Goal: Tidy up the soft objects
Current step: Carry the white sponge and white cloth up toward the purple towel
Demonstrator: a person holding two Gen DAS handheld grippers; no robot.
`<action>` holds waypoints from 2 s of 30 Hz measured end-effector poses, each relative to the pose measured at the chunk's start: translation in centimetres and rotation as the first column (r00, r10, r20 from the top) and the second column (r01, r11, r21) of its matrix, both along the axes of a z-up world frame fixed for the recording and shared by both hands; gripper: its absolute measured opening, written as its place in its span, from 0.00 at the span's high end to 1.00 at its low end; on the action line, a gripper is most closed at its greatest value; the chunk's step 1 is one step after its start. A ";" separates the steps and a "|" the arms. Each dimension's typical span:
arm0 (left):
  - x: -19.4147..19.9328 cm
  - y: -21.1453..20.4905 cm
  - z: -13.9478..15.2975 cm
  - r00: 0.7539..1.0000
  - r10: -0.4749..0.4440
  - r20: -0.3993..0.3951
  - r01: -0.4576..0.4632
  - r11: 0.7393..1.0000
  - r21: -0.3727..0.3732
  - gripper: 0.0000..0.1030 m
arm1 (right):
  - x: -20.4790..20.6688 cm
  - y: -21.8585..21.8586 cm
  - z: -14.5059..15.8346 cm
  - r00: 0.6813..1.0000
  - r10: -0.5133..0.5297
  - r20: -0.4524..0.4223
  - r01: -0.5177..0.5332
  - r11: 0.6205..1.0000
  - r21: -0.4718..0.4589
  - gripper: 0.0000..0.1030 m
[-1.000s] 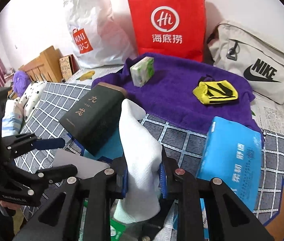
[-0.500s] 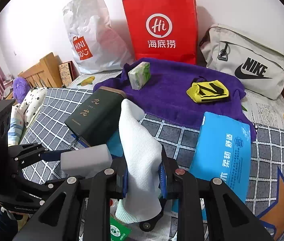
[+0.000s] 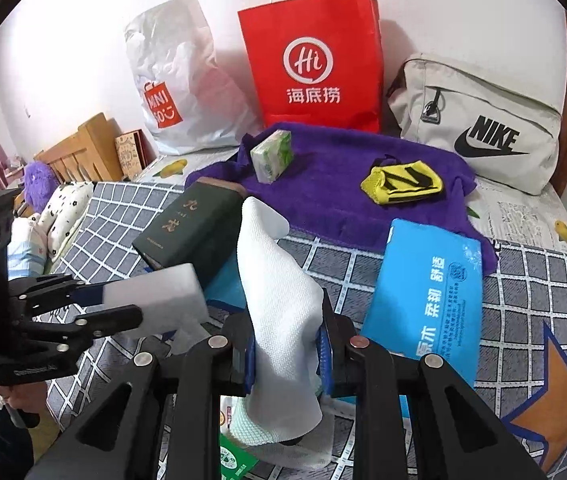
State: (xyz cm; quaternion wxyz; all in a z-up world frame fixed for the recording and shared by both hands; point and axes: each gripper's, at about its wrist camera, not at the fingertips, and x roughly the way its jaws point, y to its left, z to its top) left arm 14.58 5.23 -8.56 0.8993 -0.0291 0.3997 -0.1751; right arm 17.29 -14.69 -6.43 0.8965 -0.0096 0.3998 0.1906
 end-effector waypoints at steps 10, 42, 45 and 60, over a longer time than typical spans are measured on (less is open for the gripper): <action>0.0 0.1 2.4 0.997 0.047 0.059 -0.048 0.999 0.011 0.65 | 0.7 -1.4 2.2 0.997 -0.035 0.073 0.036 0.999 -0.014 0.76; 16.2 -1.4 5.5 0.987 0.154 0.050 -0.155 0.987 0.029 0.65 | 14.5 -4.3 5.3 0.992 -0.061 0.110 0.073 0.991 -0.110 0.76; 17.9 -1.7 5.8 0.988 0.145 0.049 -0.146 0.989 0.035 0.65 | 16.2 -4.3 5.1 0.993 -0.062 0.104 0.074 0.991 -0.114 0.76; 23.8 -3.5 3.8 0.993 0.115 -0.035 -0.114 0.993 0.043 0.65 | 21.9 -5.3 -0.1 0.994 -0.094 -0.047 0.082 0.974 -0.213 0.76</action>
